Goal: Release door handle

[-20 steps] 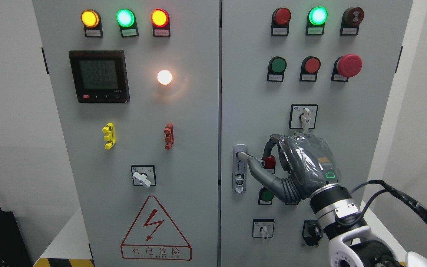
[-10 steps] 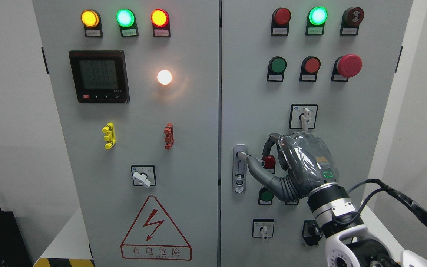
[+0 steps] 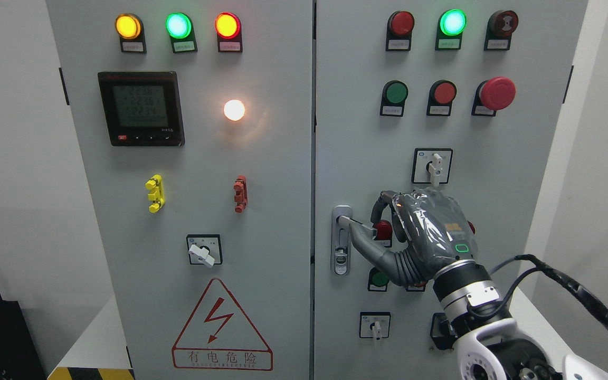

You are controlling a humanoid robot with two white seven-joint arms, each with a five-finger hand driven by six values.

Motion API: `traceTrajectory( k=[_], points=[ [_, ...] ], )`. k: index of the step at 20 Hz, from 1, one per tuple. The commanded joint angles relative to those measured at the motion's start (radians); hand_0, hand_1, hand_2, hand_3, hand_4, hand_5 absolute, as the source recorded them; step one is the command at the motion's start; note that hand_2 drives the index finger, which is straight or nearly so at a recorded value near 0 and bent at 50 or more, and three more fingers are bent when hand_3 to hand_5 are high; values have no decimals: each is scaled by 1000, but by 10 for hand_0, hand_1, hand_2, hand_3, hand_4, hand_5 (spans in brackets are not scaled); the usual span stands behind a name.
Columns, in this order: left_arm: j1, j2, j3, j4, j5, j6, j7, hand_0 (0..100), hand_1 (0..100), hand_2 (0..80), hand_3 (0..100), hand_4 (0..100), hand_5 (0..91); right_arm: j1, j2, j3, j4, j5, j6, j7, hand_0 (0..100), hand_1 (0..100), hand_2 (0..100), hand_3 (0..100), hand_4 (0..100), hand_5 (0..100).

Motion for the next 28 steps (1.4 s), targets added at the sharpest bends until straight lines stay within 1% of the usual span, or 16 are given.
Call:
traceTrajectory(
  k=[1,20,28],
  points=[
    [0,0,-1,-31,0,0,1,120,389,0,0,0,0,5,11,0,17,0,-1,2,379,219,537,1000,962,1000],
    [0,0,-1,-31,0,0,1,120,389,0,0,0,0,7,11,0,21,0,-2,2,394,224,544,1000,962,1000],
    [0,0,-1,-31,1,0,1,120,389,0,0,0,0,13,11,0,21,0,-2,0,397,230,562,1000,961,1000]
  ],
)
